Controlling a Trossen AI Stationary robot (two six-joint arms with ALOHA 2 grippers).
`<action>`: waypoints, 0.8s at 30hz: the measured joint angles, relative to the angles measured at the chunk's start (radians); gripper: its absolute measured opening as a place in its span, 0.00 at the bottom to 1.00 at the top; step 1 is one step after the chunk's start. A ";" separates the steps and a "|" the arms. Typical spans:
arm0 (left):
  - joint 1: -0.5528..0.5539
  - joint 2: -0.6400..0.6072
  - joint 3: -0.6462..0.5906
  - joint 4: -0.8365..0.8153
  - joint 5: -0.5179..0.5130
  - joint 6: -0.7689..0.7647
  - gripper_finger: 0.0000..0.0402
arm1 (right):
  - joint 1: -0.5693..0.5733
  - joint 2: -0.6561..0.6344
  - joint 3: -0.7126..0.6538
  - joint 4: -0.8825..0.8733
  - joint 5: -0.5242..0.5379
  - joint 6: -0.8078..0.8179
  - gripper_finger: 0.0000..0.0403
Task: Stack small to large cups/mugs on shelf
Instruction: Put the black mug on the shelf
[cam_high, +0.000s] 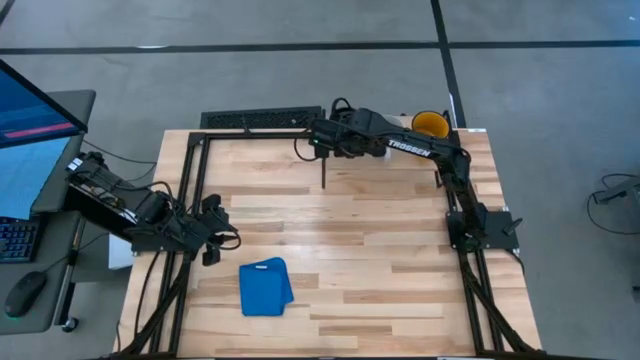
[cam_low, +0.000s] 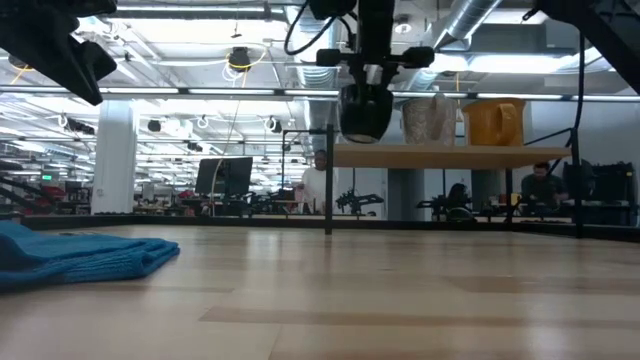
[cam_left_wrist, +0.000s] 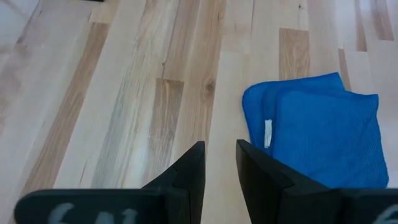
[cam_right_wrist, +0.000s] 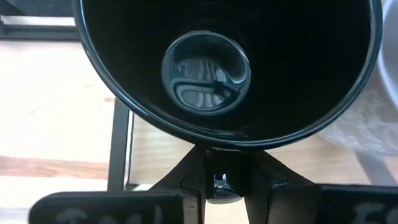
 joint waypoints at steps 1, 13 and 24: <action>0.000 0.000 0.000 0.000 0.000 0.000 0.20 | 0.000 0.000 0.000 -0.001 -0.005 0.001 0.20; 0.000 0.000 0.000 0.001 0.000 -0.002 0.20 | -0.002 0.000 0.000 -0.022 -0.039 0.024 0.20; 0.000 0.000 0.000 0.001 0.000 -0.002 0.20 | -0.003 0.000 0.000 -0.034 -0.047 0.016 0.20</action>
